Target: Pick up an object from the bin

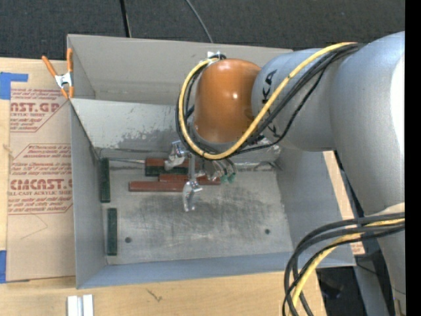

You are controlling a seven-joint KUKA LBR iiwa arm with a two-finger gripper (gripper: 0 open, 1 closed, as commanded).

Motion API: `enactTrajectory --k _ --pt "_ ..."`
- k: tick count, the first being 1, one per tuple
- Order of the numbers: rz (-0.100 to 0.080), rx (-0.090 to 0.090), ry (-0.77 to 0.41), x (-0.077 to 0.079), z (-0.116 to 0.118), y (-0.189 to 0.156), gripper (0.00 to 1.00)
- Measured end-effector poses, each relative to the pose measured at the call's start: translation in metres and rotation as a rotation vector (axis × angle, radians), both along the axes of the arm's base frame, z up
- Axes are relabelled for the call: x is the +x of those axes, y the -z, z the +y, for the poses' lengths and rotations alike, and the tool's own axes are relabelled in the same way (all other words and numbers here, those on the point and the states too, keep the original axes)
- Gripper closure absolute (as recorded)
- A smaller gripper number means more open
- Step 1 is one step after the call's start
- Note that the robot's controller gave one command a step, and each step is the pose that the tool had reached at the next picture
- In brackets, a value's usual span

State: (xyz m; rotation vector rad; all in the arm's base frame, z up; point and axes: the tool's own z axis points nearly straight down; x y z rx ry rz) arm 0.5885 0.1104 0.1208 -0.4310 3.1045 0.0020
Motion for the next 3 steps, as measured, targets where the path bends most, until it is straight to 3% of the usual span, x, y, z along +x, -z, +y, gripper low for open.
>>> enactTrajectory --k 1,2,3 --pt "-0.021 0.006 -0.231 0.014 -0.044 0.038 1.00" --pt "-0.021 0.006 -0.230 0.014 -0.044 0.038 1.00" --pt "0.004 -0.002 -0.172 -0.008 -0.058 -0.080 1.00"
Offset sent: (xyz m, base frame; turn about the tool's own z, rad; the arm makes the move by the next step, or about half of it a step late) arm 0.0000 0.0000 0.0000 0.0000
